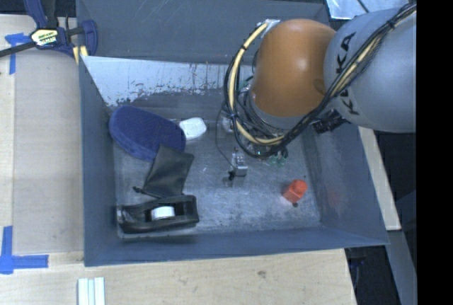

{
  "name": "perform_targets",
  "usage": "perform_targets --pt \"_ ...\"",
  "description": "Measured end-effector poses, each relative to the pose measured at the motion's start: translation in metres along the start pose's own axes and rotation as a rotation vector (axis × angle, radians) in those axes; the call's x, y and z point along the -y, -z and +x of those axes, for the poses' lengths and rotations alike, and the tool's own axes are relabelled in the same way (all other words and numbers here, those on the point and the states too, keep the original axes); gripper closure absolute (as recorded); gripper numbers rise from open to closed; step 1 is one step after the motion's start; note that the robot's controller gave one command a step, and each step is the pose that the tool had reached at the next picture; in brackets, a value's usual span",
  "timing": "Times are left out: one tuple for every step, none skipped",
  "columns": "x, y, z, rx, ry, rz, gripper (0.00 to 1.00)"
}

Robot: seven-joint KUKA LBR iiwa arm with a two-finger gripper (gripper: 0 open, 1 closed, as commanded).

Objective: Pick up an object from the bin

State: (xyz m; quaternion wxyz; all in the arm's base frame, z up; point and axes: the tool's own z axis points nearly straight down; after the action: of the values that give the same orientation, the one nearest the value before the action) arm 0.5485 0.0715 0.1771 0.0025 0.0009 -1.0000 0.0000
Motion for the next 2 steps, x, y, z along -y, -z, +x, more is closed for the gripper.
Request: perform_targets --pt "-0.0766 -0.1007 -0.0373 0.007 -0.089 -0.001 0.00" --pt "-0.0736 -0.0959 -0.0389 0.011 -0.093 -0.001 1.00"
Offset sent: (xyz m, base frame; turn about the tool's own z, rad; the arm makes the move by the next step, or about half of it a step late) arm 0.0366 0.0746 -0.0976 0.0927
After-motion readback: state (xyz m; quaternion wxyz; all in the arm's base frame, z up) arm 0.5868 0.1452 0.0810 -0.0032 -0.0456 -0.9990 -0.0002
